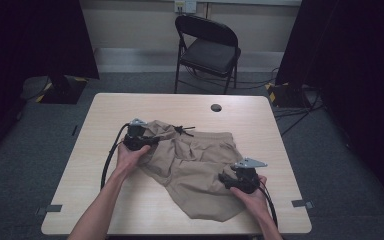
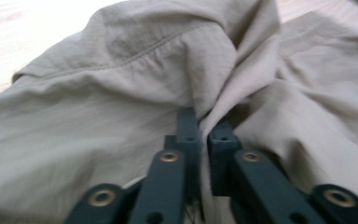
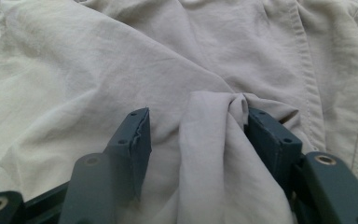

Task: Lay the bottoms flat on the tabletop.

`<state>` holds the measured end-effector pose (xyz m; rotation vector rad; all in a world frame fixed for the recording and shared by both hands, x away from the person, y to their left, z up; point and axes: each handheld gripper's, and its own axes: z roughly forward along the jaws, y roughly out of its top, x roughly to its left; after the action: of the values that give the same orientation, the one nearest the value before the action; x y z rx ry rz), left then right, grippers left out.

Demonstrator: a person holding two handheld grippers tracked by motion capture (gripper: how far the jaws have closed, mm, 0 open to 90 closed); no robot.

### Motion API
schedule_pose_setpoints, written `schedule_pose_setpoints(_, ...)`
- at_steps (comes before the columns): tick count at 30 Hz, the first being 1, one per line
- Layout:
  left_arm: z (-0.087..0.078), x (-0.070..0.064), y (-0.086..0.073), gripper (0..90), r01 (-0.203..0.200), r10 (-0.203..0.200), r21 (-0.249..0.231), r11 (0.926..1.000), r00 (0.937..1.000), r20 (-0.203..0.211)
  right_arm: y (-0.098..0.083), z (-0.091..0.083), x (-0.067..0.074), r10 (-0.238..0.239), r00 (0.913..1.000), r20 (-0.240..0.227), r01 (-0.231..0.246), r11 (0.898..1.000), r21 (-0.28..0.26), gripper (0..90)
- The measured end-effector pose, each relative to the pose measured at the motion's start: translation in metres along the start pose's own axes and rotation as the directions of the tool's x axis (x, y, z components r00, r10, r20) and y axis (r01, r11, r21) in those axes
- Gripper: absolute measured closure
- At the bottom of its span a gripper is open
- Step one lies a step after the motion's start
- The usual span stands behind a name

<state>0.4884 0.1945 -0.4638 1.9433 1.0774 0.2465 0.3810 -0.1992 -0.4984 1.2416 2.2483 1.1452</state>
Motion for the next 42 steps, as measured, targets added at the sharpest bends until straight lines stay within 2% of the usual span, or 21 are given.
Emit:
schedule_pose_setpoints(2, -0.013, -0.003, -0.005, 88.5, -0.021, 0.021, -0.01, 0.9997, 0.9997, 0.009, 0.0, 0.0, 0.0, 0.0, 1.0, 0.004, 0.0, 1.0, 0.002, 43.3)
schedule_pose_setpoints(8, -0.059, -0.011, -0.02, 88.9, -0.033, 0.037, -0.086, 0.9957, 0.9979, 0.053, 0.0, 0.0, 0.001, 0.0, 1.0, 0.004, 0.0, 1.0, 0.0, 43.2)
schedule_pose_setpoints(10, -0.07, -0.015, -0.027, 88.9, -0.053, 0.058, -0.093, 0.9942, 0.9969, 0.053, 0.0, 0.0, 0.001, 0.002, 1.0, 0.005, -0.002, 1.0, 0.001, 43.2)
schedule_pose_setpoints(14, -0.087, -0.022, -0.044, 88.9, -0.054, 0.062, -0.115, 0.9919, 0.9956, 0.07, 0.0, 0.0, 0.0, 0.005, 1.0, 0.004, -0.005, 1.0, -0.001, 43.2)
schedule_pose_setpoints(16, -0.091, -0.025, -0.056, 88.9, -0.038, 0.048, -0.117, 0.9924, 0.9951, 0.086, 0.0, 0.0, 0.0, 0.005, 1.0, 0.004, -0.005, 1.0, -0.001, 43.2)
schedule_pose_setpoints(17, -0.091, -0.027, -0.062, 88.9, -0.058, 0.066, -0.101, 0.9931, 0.9948, 0.078, 0.0, 0.0, 0.0, 0.004, 1.0, 0.004, -0.004, 1.0, -0.001, 43.2)
schedule_pose_setpoints(18, -0.091, -0.028, -0.068, 88.9, -0.06, 0.066, -0.085, 0.9946, 0.9949, 0.076, 0.0, 0.0, 0.0, 0.003, 1.0, 0.003, -0.003, 1.0, -0.001, 43.2)
schedule_pose_setpoints(20, -0.091, -0.028, -0.081, 88.9, -0.032, 0.039, -0.07, 0.9971, 0.9943, 0.099, 0.0, 0.0, 0.001, 0.002, 1.0, 0.003, -0.002, 1.0, 0.0, 43.1)
schedule_pose_setpoints(22, -0.09, -0.029, -0.091, 88.9, -0.049, 0.052, -0.036, 0.9981, 0.9954, 0.08, 0.0, 0.0, 0.001, 0.003, 1.0, 0.004, -0.003, 1.0, 0.001, 43.0)
schedule_pose_setpoints(24, -0.091, -0.03, -0.101, 88.9, -0.024, 0.026, -0.025, 0.9994, 0.9948, 0.099, 0.0, 0.0, 0.001, 0.002, 1.0, 0.005, -0.002, 1.0, 0.002, 43.0)
schedule_pose_setpoints(28, -0.089, -0.029, -0.117, 88.6, -0.02, 0.02, 0.0, 0.9998, 0.9941, 0.107, 0.0, 0.0, 0.001, -0.002, 1.0, 0.009, 0.002, 1.0, 0.002, 42.9)
schedule_pose_setpoints(30, -0.088, -0.028, -0.12, 86.0, -0.022, 0.02, 0.018, 0.9996, 0.9951, 0.097, 0.0, 0.0, 0.003, -0.013, 0.9997, 0.019, 0.013, 1.0, 0.004, 42.8)
schedule_pose_setpoints(33, -0.093, -0.025, -0.114, 79.4, 0.005, -0.004, -0.011, 0.9999, 0.995, 0.1, 0.0, 0.001, 0.005, -0.018, 0.9994, 0.028, 0.018, 1.0, 0.007, 39.9)
schedule_pose_setpoints(35, -0.099, -0.026, -0.109, 69.9, 0.015, -0.011, -0.042, 0.999, 0.9949, 0.1, 0.002, -0.001, 0.004, -0.002, 0.9997, 0.023, 0.001, 1.0, 0.021, 34.9)
schedule_pose_setpoints(36, -0.102, -0.026, -0.105, 66.7, 0.008, -0.004, -0.049, 0.9987, 0.996, 0.09, 0.003, -0.002, 0.003, -0.002, 0.9997, 0.024, 0.001, 1.0, 0.025, 33.8)
schedule_pose_setpoints(38, -0.108, -0.025, -0.097, 53.8, 0.014, -0.009, -0.068, 0.9976, 0.9976, 0.069, 0.007, -0.003, 0.003, 0.008, 0.9997, 0.021, -0.009, 0.999, 0.037, 31.2)
schedule_pose_setpoints(40, -0.114, -0.024, -0.088, 43.2, 0.011, -0.006, -0.091, 0.9958, 0.9987, 0.051, 0.012, -0.006, 0.003, 0.009, 0.9999, 0.014, -0.009, 1.0, 0.026, 30.4)
schedule_pose_setpoints(42, -0.118, -0.023, -0.079, 37.0, 0.004, 0.001, -0.107, 0.9942, 0.9989, 0.047, 0.017, -0.009, 0.005, 0.0, 0.9999, 0.013, 0.0, 1.0, 0.005, 30.1)
